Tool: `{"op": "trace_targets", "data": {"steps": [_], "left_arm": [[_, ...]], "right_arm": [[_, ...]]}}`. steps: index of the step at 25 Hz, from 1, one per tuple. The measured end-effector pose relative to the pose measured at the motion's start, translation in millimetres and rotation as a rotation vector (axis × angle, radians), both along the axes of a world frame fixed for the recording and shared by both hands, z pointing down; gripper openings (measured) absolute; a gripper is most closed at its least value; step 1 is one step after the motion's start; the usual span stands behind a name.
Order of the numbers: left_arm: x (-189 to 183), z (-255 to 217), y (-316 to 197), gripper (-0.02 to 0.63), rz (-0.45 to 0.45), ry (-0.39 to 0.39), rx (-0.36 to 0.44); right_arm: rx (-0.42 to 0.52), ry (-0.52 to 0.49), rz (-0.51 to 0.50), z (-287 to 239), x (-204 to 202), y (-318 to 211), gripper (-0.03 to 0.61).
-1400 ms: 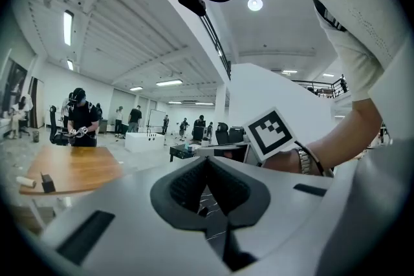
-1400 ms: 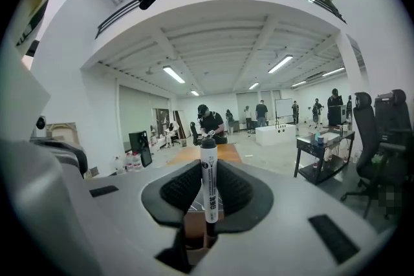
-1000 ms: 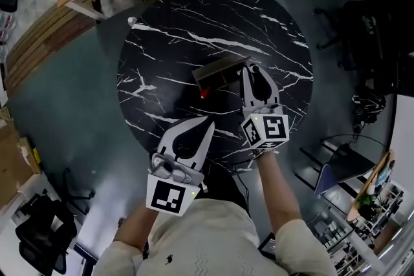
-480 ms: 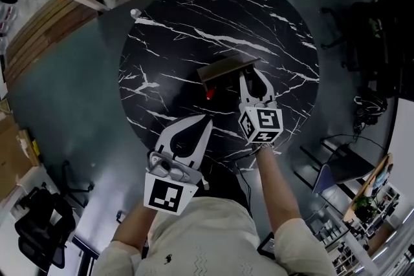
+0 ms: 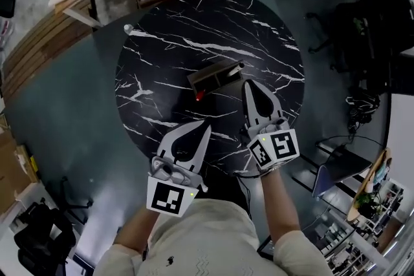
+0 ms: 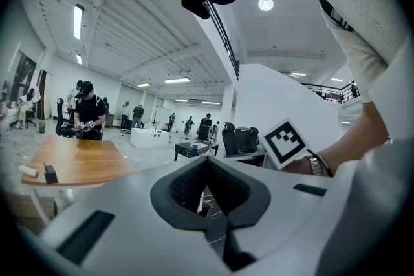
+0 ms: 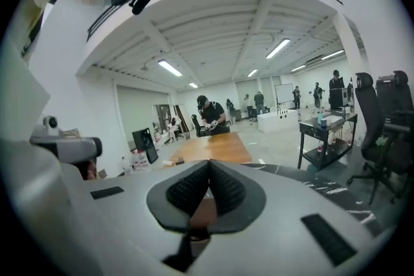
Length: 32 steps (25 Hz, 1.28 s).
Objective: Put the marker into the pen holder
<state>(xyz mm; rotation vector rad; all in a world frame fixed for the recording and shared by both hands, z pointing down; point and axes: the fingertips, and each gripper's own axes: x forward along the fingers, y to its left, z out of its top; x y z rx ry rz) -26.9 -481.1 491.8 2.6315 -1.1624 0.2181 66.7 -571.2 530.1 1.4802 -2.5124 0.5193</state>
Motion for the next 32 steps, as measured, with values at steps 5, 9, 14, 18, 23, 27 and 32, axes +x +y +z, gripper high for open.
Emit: {"op": "trace_targets", "data": {"steps": [5, 9, 14, 18, 23, 27, 32], "left_arm": [[11, -35, 13, 0.011, 0.048, -0.01, 0.084], [17, -59, 23, 0.009, 0.07, -0.028, 0.153], [23, -70, 36, 0.009, 0.105, -0.06, 0.187], [28, -80, 44, 0.011, 0.071, 0.024, 0.165], [37, -95, 47, 0.011, -0.019, 0.19, 0.117], [43, -101, 52, 0.009, -0.003, 0.186, 0.135], [47, -100, 58, 0.011, -0.001, 0.189, 0.141]], "right_arm": [[0.13, -0.073, -0.042, -90, -8, 46, 0.017], [0.161, -0.081, -0.071, -123, -17, 76, 0.017], [0.196, -0.098, -0.058, -141, -22, 98, 0.017], [0.219, -0.192, -0.006, -155, -11, 107, 0.017], [0.261, -0.189, 0.006, -172, 3, 117, 0.017], [0.255, -0.189, 0.019, -172, 12, 126, 0.017], [0.252, -0.187, 0.007, -171, 12, 134, 0.017]]}}
